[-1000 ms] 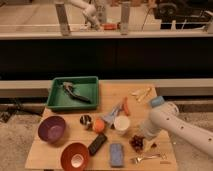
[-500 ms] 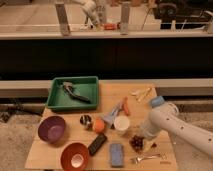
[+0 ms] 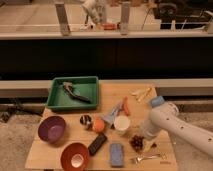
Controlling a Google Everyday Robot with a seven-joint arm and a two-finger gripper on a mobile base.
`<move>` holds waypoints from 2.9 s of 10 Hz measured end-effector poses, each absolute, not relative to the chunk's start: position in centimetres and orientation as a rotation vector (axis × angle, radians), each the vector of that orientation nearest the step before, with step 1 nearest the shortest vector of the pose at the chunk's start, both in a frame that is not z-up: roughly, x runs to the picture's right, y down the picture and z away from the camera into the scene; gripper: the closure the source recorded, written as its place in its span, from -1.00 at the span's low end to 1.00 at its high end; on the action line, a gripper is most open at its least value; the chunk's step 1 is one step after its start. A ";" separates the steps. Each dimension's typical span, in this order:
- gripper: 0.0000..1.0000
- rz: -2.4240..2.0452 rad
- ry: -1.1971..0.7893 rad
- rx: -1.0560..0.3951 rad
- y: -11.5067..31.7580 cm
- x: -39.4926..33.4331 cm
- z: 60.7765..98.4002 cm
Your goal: Place grapes in purple bowl
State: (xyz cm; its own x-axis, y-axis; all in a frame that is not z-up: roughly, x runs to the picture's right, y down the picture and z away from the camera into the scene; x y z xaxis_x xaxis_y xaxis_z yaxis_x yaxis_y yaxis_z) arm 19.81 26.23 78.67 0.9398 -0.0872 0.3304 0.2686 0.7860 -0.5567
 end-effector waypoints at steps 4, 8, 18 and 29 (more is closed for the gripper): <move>-0.47 -0.178 -0.291 -0.633 26.2 20.1 78.7; 0.41 -0.156 -0.269 -0.637 26.2 20.6 79.1; 1.00 -0.194 -0.304 -0.656 24.3 20.3 77.9; 1.00 -0.320 -0.330 -0.524 15.9 17.8 71.3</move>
